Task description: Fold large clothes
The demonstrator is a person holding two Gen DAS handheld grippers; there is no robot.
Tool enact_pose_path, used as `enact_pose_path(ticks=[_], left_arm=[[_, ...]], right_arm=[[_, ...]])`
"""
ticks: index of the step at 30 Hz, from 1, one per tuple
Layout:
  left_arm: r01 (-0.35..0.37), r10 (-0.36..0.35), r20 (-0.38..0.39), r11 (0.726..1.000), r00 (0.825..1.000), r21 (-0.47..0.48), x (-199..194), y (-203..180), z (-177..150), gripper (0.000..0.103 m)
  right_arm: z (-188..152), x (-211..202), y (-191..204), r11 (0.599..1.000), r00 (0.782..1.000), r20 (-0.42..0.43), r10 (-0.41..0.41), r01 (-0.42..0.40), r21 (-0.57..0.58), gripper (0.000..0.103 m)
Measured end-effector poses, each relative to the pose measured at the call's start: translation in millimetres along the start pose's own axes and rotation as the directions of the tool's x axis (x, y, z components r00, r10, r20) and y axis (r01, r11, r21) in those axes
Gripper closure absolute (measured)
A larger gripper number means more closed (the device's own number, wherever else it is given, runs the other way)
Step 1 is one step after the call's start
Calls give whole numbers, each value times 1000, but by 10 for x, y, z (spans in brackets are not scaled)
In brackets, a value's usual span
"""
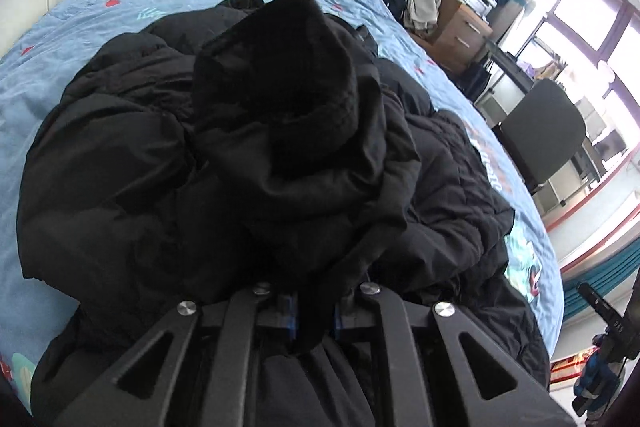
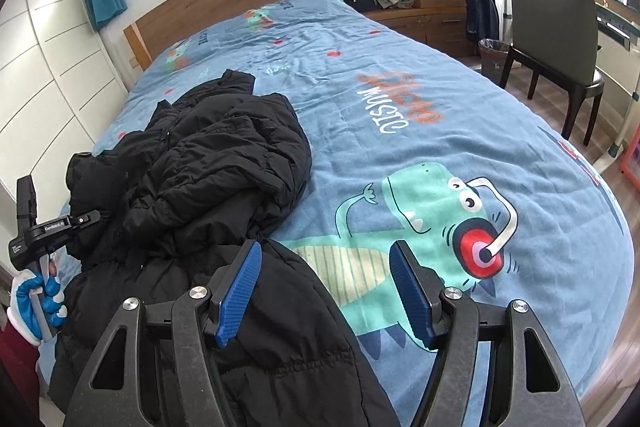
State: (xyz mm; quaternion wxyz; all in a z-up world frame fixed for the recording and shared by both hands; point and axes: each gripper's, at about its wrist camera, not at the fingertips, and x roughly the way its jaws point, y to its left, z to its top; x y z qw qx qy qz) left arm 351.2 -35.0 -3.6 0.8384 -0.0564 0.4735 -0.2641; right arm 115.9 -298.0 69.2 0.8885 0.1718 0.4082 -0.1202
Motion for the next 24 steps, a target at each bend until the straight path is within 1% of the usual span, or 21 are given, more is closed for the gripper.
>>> enact_pose_path(ticks=[1, 2, 3, 5, 7, 8, 10, 11, 13, 15, 17, 18, 21, 24], left_arm=[[-4, 4, -9, 1000, 1000, 7, 5, -16, -55, 88], [-2, 2, -19, 1000, 1000, 13, 1, -34, -103, 81], [13, -12, -23, 1000, 1000, 18, -9, -59, -163, 77], [54, -54, -15, 998, 998, 23, -108, -58, -215, 64], [102, -102, 9, 994, 995, 33, -294, -43, -253, 58], [118, -119, 23, 992, 993, 36, -386, -32, -248, 57], [123, -125, 57, 992, 990, 37, -591, 38, -214, 56], [115, -117, 72, 993, 991, 32, -659, 70, -170, 55], [90, -90, 105, 996, 990, 3, -819, 269, -68, 54], [40, -36, 123, 999, 992, -26, -900, 483, 18, 53], [-24, 29, 126, 999, 992, -40, -925, 676, 79, 53], [-45, 52, 126, 998, 991, -54, -917, 767, 124, 53], [-72, 83, 130, 994, 988, -86, -833, 942, 242, 53], [-80, 91, 125, 993, 988, -88, -704, 978, 308, 53]], right_arm=[[-14, 17, 22, 1000, 1000, -5, 2, -2, -11, 37], [-22, 37, 45, 1000, 1000, -10, 8, -8, -19, 37], [-27, 59, 80, 1000, 1000, -16, 12, -12, -28, 37], [-12, 115, 202, 998, 999, -28, 25, -26, -63, 37], [22, 153, 357, 993, 998, -31, 48, -51, -103, 37], [52, 175, 464, 990, 997, -33, 65, -69, -127, 37], [127, 230, 753, 976, 994, -37, 106, -111, -185, 37], [154, 249, 872, 970, 992, -38, 121, -127, -206, 37], [236, 316, 1195, 952, 985, -45, 164, -170, -256, 37], [335, 389, 1580, 926, 975, -50, 217, -221, -305, 37], [403, 433, 1917, 901, 964, -54, 260, -263, -345, 37], [442, 462, 2119, 884, 957, -57, 284, -285, -370, 37], [522, 566, 2688, 830, 935, -66, 349, -341, -442, 37], [525, 743, 3048, 798, 919, -96, 382, -381, -467, 37]])
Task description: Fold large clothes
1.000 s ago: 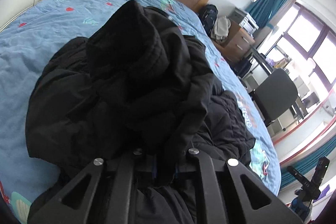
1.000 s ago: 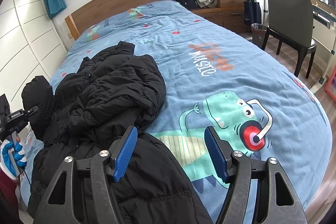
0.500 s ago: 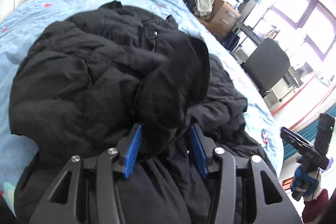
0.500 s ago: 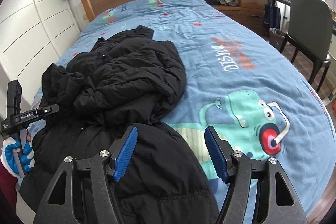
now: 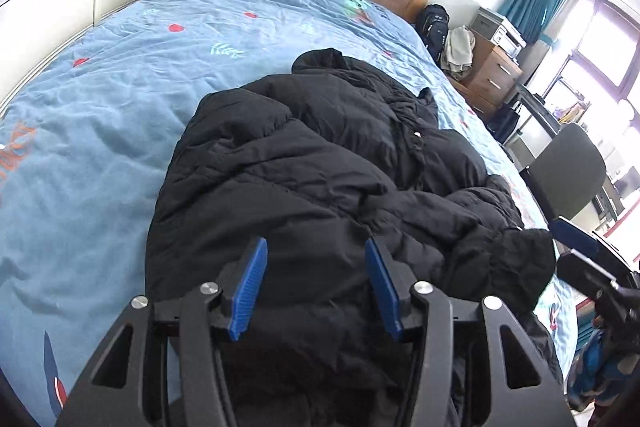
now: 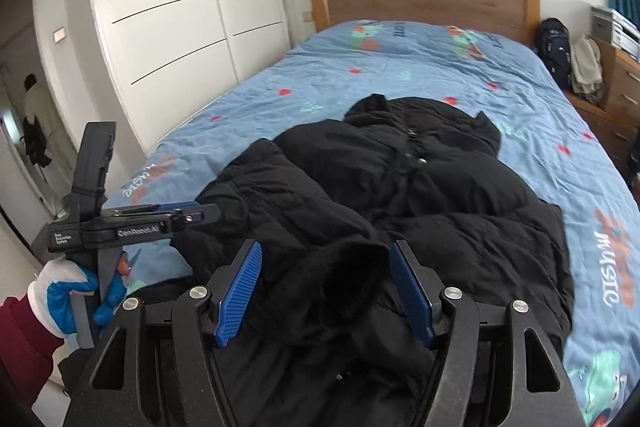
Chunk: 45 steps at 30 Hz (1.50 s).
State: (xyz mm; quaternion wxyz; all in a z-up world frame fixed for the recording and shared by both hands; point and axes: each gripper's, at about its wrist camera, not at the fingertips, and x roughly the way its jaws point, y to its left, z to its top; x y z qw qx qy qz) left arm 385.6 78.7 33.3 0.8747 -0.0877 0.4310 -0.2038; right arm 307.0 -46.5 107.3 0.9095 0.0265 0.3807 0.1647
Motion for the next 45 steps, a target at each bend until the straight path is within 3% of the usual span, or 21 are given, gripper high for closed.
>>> enact_pose_path(ticks=[4, 8, 11, 15, 18, 23, 29, 33, 37, 40, 42, 45], left_arm=[[-33, 33, -35, 999, 999, 28, 344, -41, 5, 53], [-44, 44, -92, 999, 995, 6, 676, 32, -148, 52], [-63, 64, -118, 998, 991, 10, 845, 52, -227, 51], [-85, 90, -132, 996, 987, 37, 843, -35, -202, 51], [-59, 60, -68, 998, 996, 21, 616, -75, -71, 51], [-130, 130, -6, 990, 991, 53, 569, -143, 265, 45], [-200, 205, -147, 978, 968, 53, 1185, -11, 203, 42], [-219, 225, -154, 974, 962, 56, 1269, -12, 130, 41], [-168, 170, -115, 985, 979, 31, 966, -37, 295, 41], [-129, 130, -82, 991, 988, 26, 714, -50, 570, 37], [-110, 110, -77, 994, 991, 7, 632, -40, 829, 28], [-90, 88, -80, 996, 993, -20, 689, -25, 1196, 28]], right_arm=[[-77, 435, 49, 1000, 998, -63, 5, -6, -23, 37], [-346, 788, -163, 999, 987, -150, -53, 53, -7, 37], [-496, 931, -326, 998, 982, -183, -53, 56, 12, 33], [-509, 951, -406, 999, 978, -204, -36, 40, 17, 33], [-458, 809, -354, 1000, 979, -203, -28, 25, -14, 33], [-487, 511, -362, 999, 987, -162, -11, 5, -39, 33], [-677, 662, -500, 999, 977, -211, -29, 25, -22, 32], [-734, 789, -535, 1000, 973, -227, -30, 27, -15, 28], [-660, 675, -628, 999, 970, -240, 27, -21, 27, 29], [-448, 410, -803, 996, 978, -196, 74, -64, 56, 29], [-248, 272, -993, 997, 985, -164, 55, -47, 54, 27], [101, 204, -1424, 997, 992, -123, 3, 7, 78, 19]])
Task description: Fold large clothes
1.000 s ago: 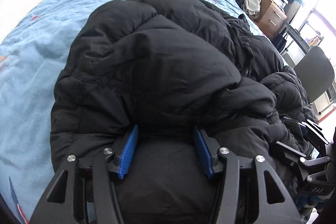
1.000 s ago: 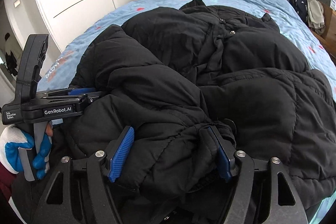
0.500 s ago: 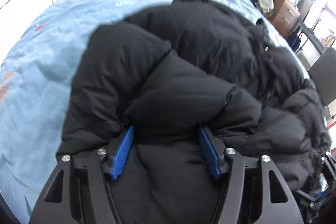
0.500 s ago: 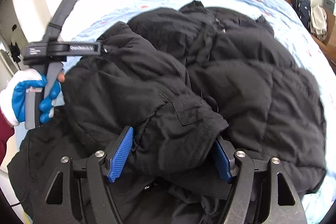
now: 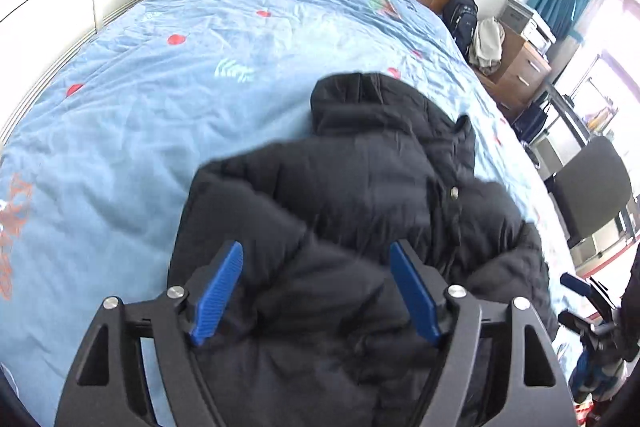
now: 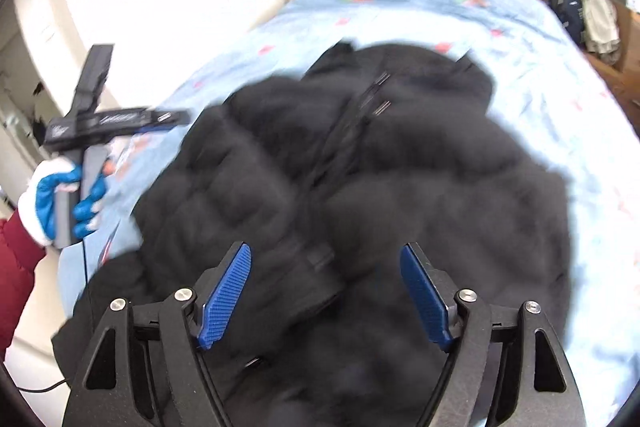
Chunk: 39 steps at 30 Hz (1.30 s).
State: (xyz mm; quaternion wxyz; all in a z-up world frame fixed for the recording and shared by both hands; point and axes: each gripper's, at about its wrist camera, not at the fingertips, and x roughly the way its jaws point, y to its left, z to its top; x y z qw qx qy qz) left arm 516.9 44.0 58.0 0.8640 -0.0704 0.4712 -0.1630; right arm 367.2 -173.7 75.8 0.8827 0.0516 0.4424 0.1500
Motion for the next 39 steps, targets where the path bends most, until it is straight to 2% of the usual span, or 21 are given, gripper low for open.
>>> enact_pose_path(ticks=[3, 7, 9, 12, 17, 20, 22, 23, 24, 25, 26, 27, 30, 35, 39], left_arm=[[1, -1, -7, 1000, 1000, -5, 231, -33, 432, 28], [103, -107, -21, 985, 994, -140, 838, 3, 980, 28], [116, -124, -39, 979, 992, -168, 1244, -15, 1235, 28], [135, -160, -88, 963, 983, -234, 1770, -24, 1459, 28], [111, -149, -110, 950, 983, -291, 2434, 58, 1711, 28], [126, -169, -101, 935, 980, -332, 2653, 116, 1725, 28], [128, -165, -93, 939, 982, -320, 2751, 69, 1700, 28], [118, -153, -98, 948, 983, -296, 2791, 26, 1679, 31], [109, -141, -104, 957, 985, -267, 2839, -26, 1650, 39], [113, -144, -113, 963, 983, -246, 2864, -64, 1622, 69], [109, -138, -116, 968, 984, -227, 2875, -98, 1599, 89], [99, -121, -98, 974, 988, -203, 2841, -136, 1573, 89], [106, -116, -48, 979, 992, -174, 2607, -227, 1525, 94], [127, -127, 12, 987, 992, -98, 2008, -418, 1430, 95], [183, -175, 94, 979, 980, -87, 1322, -426, 1210, 95]], right_arm=[[441, 136, -541, 996, 998, 33, -53, 50, 78, 16], [1040, 603, -1299, 965, 996, 61, -64, 46, 259, 16], [1291, 944, -1644, 940, 996, 78, -38, 9, 340, 16], [1469, 1421, -2016, 906, 997, 74, 15, -45, 421, 15], [1655, 2150, -2348, 887, 998, 24, 56, -61, 458, 15], [1653, 2388, -2367, 880, 998, 12, 68, -65, 471, 15], [1656, 2507, -2376, 871, 998, 13, 67, -65, 487, 16], [1665, 2572, -2355, 875, 998, 4, 69, -62, 479, 22], [1677, 2615, -2323, 882, 998, -4, 58, -49, 468, 39], [1696, 2656, -2284, 890, 998, -7, 64, -54, 453, 46], [1719, 2669, -2247, 900, 998, -6, 63, -55, 433, 58], [1735, 2656, -2180, 914, 999, -5, 51, -45, 402, 71], [1787, 2505, -2016, 941, 1000, 7, -2, 0, 338, 82], [1839, 1907, -1681, 965, 997, 76, 6, -26, 261, 86], [1738, 1310, -1275, 989, 993, 115, 12, -28, 144, 87]])
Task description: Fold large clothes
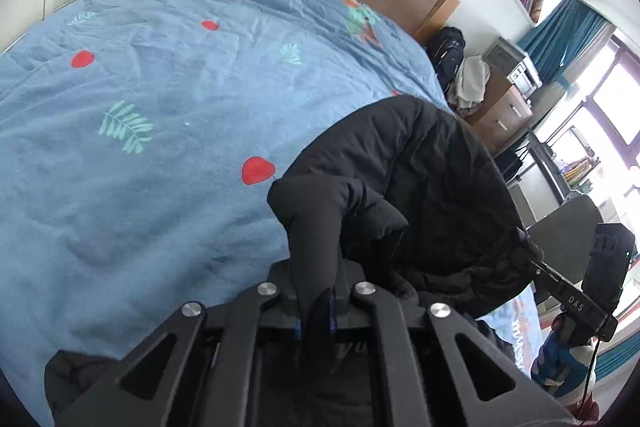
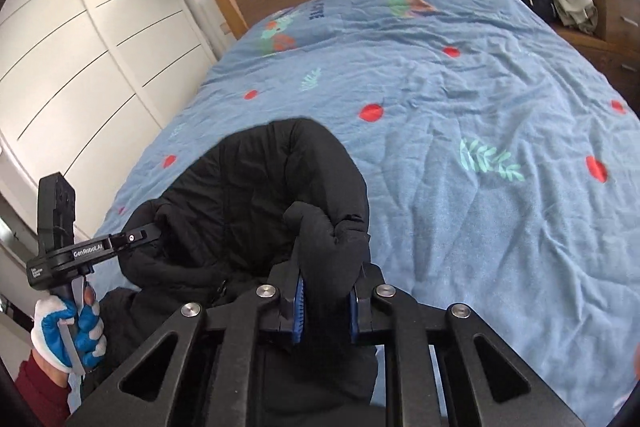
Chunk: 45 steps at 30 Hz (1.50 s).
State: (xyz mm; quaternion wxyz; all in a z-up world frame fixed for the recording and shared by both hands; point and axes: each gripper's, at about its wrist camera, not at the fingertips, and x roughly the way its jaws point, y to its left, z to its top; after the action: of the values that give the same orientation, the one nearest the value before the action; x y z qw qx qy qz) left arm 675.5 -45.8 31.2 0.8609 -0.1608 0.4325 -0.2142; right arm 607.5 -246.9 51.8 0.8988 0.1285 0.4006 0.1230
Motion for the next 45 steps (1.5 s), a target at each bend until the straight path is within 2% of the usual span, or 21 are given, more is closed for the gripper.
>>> enact_pose_path(ticks=[5, 8, 10, 13, 16, 19, 21, 24, 27, 28, 29, 31, 33, 37, 39, 41, 43, 45], left_arm=[[49, -50, 81, 999, 995, 25, -875, -52, -409, 95], [35, -40, 72, 997, 997, 70, -1179, -60, -732, 95], [14, -20, 52, 995, 998, 103, -1326, -38, -1005, 95], [-6, 6, 2, 996, 1000, 85, -1350, 84, -1372, 95], [-68, 73, -51, 994, 996, 86, -1285, 193, -1680, 93], [-111, 122, -85, 987, 989, 116, -1344, 187, -1896, 91], [-134, 149, -93, 980, 984, 149, -1482, 164, -1995, 91], [-145, 158, -62, 973, 985, 177, -1778, 98, -2015, 91], [-101, 101, 8, 981, 995, 165, -2063, -65, -1838, 88], [-89, 86, 25, 983, 996, 163, -2090, -124, -1762, 80], [-75, 70, 41, 984, 997, 163, -2095, -201, -1677, 62], [-78, 63, 88, 981, 994, 179, -2010, -430, -1426, 48], [-44, 28, 88, 982, 996, 183, -1823, -629, -1167, 48], [-58, 47, 54, 973, 997, 222, -1359, -921, -768, 48], [-69, 64, 28, 971, 998, 230, -1172, -972, -782, 48], [-70, 71, 6, 968, 997, 240, -1051, -956, -937, 48], [-69, 74, -10, 964, 997, 256, -969, -871, -1249, 46], [-93, 106, -38, 960, 994, 263, -836, -712, -1607, 40]], right_arm=[[-381, -765, 359, 996, 998, 58, 21, -15, -91, 87], [-714, -1128, 444, 993, 996, 77, 46, -37, -110, 87], [-984, -1299, 486, 991, 997, 75, 33, -23, -134, 87], [-1325, -1291, 444, 992, 999, 29, 27, -24, -120, 85], [-1688, -1210, 386, 994, 999, -40, -19, 15, -107, 80], [-1941, -1188, 339, 990, 992, -102, -80, 67, -122, 70], [-2030, -1300, 283, 991, 990, -111, -89, 77, -113, 55], [-2001, -1515, 234, 990, 991, -87, -105, 95, -108, 48], [-1833, -1703, 305, 986, 993, -38, -113, 107, -130, 45], [-1767, -1734, 361, 986, 994, -21, -105, 101, -135, 45], [-1649, -1753, 435, 985, 996, 2, -92, 91, -144, 43], [-1378, -1709, 611, 984, 996, 44, -77, 83, -158, 36], [-1097, -1593, 791, 984, 995, 78, -54, 67, -166, 33], [-648, -1235, 997, 990, 995, 91, -36, 48, -133, 32], [-584, -1082, 1056, 990, 997, 69, -18, 27, -135, 32], [-661, -930, 1099, 986, 1000, 21, -21, 24, -162, 32], [-914, -881, 1118, 984, 1000, -17, -4, 0, -181, 32], [-1224, -756, 1046, 977, 997, -69, -28, 12, -212, 29]])
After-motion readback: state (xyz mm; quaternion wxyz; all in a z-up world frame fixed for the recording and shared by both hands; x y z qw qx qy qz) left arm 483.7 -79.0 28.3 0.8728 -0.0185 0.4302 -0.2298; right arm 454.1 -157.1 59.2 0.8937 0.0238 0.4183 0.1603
